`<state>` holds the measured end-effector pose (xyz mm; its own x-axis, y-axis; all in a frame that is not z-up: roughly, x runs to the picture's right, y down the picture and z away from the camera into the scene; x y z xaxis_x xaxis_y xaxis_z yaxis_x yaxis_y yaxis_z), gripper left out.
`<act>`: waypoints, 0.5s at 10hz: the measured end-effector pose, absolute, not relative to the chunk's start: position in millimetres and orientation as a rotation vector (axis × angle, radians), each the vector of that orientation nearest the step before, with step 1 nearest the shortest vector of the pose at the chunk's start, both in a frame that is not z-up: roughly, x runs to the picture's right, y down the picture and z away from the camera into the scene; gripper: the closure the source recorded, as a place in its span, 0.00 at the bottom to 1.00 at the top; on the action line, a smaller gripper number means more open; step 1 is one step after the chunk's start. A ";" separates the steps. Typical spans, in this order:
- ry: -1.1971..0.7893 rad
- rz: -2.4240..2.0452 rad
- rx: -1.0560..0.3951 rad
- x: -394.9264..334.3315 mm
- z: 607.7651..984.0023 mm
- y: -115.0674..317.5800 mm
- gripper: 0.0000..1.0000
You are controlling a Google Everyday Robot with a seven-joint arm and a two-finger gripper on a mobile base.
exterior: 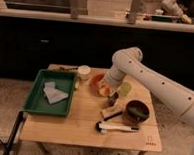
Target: Place apple in table surface
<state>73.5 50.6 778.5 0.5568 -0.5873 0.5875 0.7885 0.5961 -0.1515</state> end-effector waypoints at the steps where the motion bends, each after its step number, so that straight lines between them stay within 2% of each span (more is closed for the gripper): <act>1: -0.546 -0.872 -0.429 64.2 776.2 53.4 0.99; 5: -0.649 -1.004 -0.467 29.0 773.0 74.4 0.99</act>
